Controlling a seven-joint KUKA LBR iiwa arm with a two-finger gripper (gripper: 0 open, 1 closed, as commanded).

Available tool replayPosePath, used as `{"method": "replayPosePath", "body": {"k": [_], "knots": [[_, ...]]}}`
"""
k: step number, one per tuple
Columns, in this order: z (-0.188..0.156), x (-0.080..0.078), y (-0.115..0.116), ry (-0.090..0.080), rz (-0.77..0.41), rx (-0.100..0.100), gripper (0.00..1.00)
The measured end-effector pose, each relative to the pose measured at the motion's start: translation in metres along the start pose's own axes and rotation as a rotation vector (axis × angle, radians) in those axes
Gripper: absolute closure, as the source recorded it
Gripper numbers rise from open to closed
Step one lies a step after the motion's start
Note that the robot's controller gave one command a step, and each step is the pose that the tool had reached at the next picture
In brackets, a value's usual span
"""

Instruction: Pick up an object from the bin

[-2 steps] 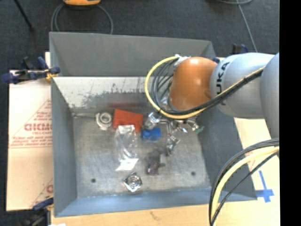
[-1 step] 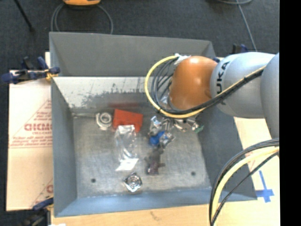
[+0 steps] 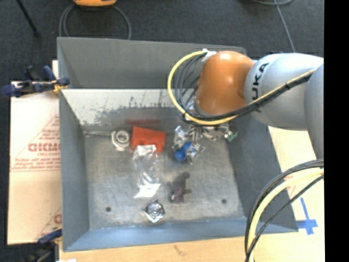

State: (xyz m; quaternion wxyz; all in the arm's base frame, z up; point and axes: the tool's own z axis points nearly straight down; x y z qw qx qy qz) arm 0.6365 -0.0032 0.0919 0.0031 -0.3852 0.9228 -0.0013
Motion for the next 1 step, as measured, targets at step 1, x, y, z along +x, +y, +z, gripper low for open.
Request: {"method": "replayPosePath", "body": {"k": [1], "knots": [[-0.1370,0.0009,-0.0121,-0.005,-0.072,0.006,1.00]]}}
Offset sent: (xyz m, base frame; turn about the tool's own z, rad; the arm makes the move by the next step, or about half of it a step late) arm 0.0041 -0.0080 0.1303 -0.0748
